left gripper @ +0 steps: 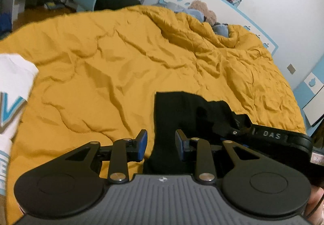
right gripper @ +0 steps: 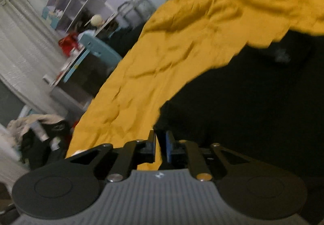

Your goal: Fold small clothes

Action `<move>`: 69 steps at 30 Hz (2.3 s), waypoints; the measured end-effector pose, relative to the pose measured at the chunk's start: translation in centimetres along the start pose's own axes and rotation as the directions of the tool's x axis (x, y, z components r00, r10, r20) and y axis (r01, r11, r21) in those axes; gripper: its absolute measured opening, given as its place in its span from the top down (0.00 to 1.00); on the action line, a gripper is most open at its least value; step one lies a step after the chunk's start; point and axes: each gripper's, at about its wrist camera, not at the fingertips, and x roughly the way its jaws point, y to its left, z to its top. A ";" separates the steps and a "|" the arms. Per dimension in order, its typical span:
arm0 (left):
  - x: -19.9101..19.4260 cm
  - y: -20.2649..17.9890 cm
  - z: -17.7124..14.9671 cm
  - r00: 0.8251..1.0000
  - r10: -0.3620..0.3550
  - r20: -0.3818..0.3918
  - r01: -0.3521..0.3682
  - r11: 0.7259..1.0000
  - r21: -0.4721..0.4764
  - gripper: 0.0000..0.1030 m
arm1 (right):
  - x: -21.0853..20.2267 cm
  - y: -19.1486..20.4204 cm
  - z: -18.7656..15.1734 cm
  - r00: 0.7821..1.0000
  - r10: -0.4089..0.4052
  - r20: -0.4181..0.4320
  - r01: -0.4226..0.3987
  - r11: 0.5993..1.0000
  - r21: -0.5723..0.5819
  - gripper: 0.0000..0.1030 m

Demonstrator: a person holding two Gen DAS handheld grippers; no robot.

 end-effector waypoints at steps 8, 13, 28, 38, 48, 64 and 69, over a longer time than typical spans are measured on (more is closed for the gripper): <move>2.5 0.1 -0.7 0.997 -0.078 -0.028 0.076 0.995 -0.062 0.67 | -4.2 -1.8 2.7 0.999 0.039 0.017 -0.037 0.997 -0.063 0.62; 4.9 -0.6 -1.5 0.994 -0.077 -0.076 0.071 0.994 -0.082 0.54 | -9.0 -6.0 2.8 0.994 -0.087 0.069 0.095 0.989 -0.111 0.62; 3.9 -4.8 -2.0 0.998 -0.060 0.037 0.056 0.995 0.084 0.96 | -19.8 -19.2 -3.5 0.861 -0.507 0.031 0.503 0.840 -0.203 0.65; 8.3 -2.8 -4.7 0.990 0.112 -0.086 -0.099 0.986 0.137 0.96 | -22.2 -25.4 -3.4 0.742 -0.669 0.043 0.668 0.733 -0.127 1.00; 7.1 -3.3 -4.4 0.984 0.148 -0.096 -0.129 0.974 0.184 0.92 | -24.3 -25.0 -3.5 0.697 -0.713 0.074 0.716 0.690 -0.104 1.00; -1.8 -6.6 -5.9 0.982 -0.001 -0.191 0.052 0.963 0.264 0.78 | -31.0 -20.0 -6.2 0.779 -0.626 0.034 0.619 0.759 -0.202 0.89; -4.4 -8.2 -8.1 0.971 -0.021 -0.238 0.106 0.929 0.354 0.72 | -32.5 -17.5 -7.8 0.817 -0.576 -0.012 0.542 0.776 -0.323 0.77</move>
